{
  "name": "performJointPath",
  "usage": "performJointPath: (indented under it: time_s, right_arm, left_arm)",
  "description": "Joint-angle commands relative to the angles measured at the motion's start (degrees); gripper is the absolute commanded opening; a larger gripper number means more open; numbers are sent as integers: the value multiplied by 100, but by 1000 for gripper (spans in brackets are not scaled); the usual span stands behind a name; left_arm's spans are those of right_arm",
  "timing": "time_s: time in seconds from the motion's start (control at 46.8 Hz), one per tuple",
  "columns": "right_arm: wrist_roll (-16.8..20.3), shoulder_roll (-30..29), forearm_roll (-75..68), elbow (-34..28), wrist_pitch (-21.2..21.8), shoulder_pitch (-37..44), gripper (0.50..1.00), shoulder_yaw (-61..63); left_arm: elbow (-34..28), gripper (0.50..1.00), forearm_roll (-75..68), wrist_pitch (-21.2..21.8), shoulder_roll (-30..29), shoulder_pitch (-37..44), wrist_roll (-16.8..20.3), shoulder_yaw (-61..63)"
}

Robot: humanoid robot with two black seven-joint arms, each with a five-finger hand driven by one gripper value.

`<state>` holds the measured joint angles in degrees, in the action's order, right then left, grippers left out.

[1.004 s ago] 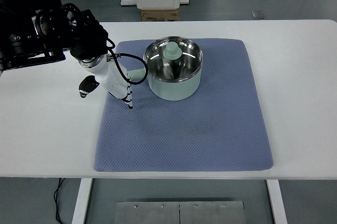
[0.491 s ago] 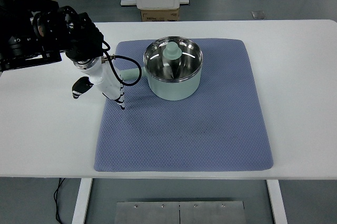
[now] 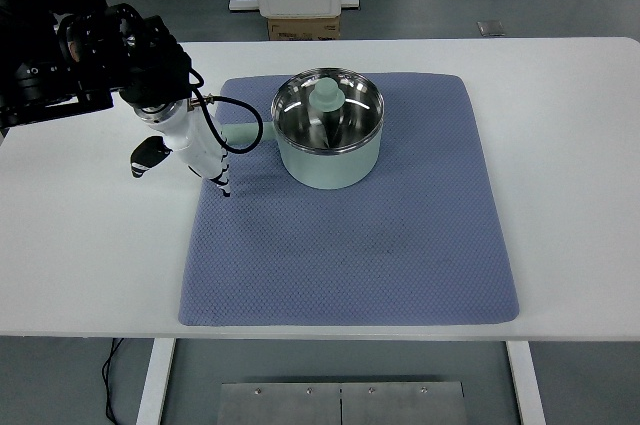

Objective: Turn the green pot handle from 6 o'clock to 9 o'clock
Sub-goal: 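Continue pushing the handle around until it points toward the left arm, then lift the left hand up off the pot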

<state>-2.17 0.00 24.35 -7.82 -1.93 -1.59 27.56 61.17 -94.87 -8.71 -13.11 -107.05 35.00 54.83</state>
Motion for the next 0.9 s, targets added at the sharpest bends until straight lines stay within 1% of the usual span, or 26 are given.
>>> performJointPath:
  time_s: [0.0,0.705,0.876]
  right_arm:
    - [-3,0,0,0,0,0,1000,-5]
    - [-3,0,0,0,0,0,1000,4]
    - [-3,0,0,0,0,0,1000,4]
  left_arm:
    - [-105,1000,-5,1,2,0,0,10]
    - [-237,1000,30,-8,72,26,-28,19]
    - [-158,1000,109,-8,45,9,0,2]
